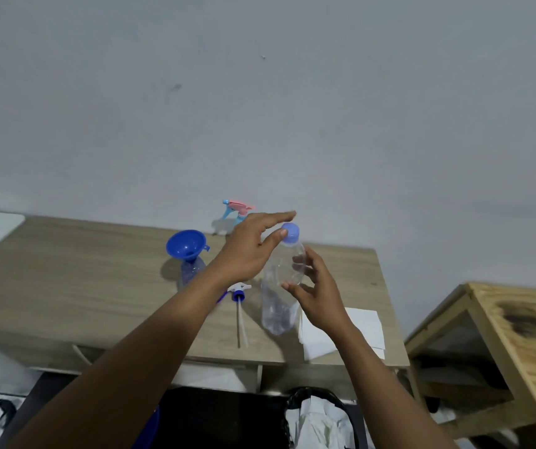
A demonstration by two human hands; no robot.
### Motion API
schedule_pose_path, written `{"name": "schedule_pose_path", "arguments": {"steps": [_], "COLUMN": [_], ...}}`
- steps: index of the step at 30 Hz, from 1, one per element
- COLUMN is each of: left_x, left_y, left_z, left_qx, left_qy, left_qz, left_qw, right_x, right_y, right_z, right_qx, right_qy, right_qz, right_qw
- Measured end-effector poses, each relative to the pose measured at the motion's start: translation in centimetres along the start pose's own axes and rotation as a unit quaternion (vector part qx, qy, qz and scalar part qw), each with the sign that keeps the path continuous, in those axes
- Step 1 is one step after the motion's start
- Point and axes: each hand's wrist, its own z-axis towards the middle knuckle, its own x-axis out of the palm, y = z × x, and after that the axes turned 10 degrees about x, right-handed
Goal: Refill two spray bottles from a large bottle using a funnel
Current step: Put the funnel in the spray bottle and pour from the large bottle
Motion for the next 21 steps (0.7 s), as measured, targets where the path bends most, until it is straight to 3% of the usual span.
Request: {"name": "schedule_pose_path", "arguments": {"steps": [3,7,16,18,21], "left_x": [0.3,0.3,3.5,3.3,1.9], "left_y": [0.4,-0.1,-0.7,-0.5,-0.4], "left_z": [0.4,0.5,0.1,0.4,1.1], "left_qx": [-0.016,-0.039,-0.037,-0.049,-0.034], "left_qy": [0.044,0.016,-0.200,-0.188,-0.082], "left_qz": [-0.009,-0.043,0.024,0.026,-0.047], "left_qw": [0.999,0.998,0.979,0.981,0.995], "right_x": [-0.4,-0.8,-0.6,-0.7,-0.7], "right_y": [0.1,0.3,0.6,0.7,0.9], "right_z": [-0.1,-0.1,-0.3,-0.2,-0.2], "right_qx": [0.001,-0.004,-0.024,-0.019,-0.023], "right_qy": [0.012,0.020,0.008,0.011,0.017], "right_qz": [0.003,-0.005,-0.036,-0.034,-0.038], "right_qw": [1.000,1.000,0.999,0.999,0.999]}}
